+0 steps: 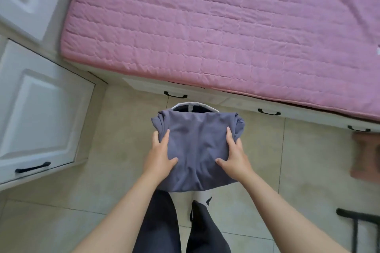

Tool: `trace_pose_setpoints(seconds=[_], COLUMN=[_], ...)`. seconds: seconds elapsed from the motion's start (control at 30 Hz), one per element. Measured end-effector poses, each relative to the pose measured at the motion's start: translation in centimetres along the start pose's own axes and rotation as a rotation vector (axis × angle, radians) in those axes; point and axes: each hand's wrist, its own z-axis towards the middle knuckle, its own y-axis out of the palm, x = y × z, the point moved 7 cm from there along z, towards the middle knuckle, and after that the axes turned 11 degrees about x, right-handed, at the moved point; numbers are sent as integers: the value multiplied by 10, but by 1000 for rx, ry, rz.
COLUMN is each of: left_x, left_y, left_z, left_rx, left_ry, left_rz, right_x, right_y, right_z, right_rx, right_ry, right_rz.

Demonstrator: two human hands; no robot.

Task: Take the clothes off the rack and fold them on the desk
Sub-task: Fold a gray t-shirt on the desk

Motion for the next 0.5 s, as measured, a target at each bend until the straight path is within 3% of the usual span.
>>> trace_pose_setpoints(seconds=[0.17, 0.33, 0.5], left_x=[-17, -45, -80], left_y=[48, 100, 157], left_z=[88, 139, 179], left_rx=[-138, -243, -206], left_ry=[49, 139, 177], left_rz=[146, 368, 570], right_x=[45, 76, 118], right_y=[45, 97, 151], right_z=[65, 111, 156], right_rx=[15, -23, -40], right_ry=[93, 107, 151], right_rz=[82, -123, -194])
